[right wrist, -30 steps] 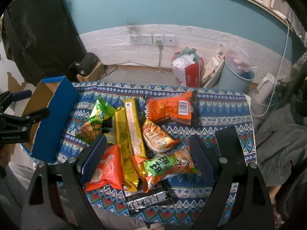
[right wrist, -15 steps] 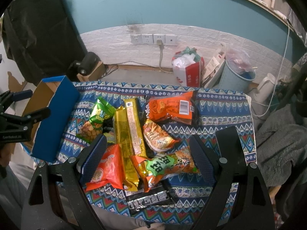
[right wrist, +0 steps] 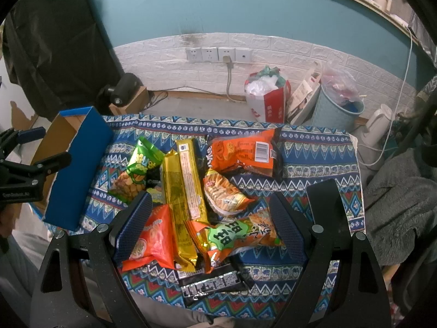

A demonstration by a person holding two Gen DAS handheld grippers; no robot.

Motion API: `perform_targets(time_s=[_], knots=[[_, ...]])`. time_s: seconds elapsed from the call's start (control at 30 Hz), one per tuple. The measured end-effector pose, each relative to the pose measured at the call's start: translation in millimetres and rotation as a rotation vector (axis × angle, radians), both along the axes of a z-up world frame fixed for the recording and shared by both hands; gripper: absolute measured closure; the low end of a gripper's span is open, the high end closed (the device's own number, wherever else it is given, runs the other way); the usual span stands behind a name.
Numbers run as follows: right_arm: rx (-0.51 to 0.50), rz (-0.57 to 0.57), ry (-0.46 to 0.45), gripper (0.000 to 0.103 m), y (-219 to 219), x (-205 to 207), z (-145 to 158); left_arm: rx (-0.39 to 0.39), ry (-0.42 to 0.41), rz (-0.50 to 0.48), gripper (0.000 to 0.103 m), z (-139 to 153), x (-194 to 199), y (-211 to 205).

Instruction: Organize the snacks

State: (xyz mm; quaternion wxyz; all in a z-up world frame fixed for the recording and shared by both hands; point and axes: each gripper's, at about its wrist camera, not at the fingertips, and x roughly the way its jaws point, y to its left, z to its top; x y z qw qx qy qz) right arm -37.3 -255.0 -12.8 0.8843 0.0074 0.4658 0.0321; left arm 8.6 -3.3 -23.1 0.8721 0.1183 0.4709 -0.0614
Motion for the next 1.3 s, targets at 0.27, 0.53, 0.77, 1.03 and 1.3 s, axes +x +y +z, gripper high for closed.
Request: perform_targets(time_s=[0.27,0.53,0.77,1.03,1.3], knots=[[0.002,-0.001,0.002,0.017,-0.8,-0.4,-0.2,-0.002,-0.001,0.001,0.004,-0.9,-1.0,-0.4],[-0.001,-0.004,0.005,0.017,-1.3,-0.9,-1.2,-0.008,0.007,-0.001,0.004,0.6,-3.8,-0.7],[-0.007,-0.006,0.014,0.017,-2.0,2.2,-2.9,-0.006,0.006,0.0,0.004,0.9,-3.3,0.9],[-0.008,-0.006,0.015,0.017,-1.4,2.4,-2.9,-0.008,0.009,0.001,0.004,1.4,-2.2,2.2],[-0.01,-0.011,0.02,0.017,-3.3,3.4,-4.5,-0.007,0.011,0.002,0.004,1.0,-2.0,3.7]])
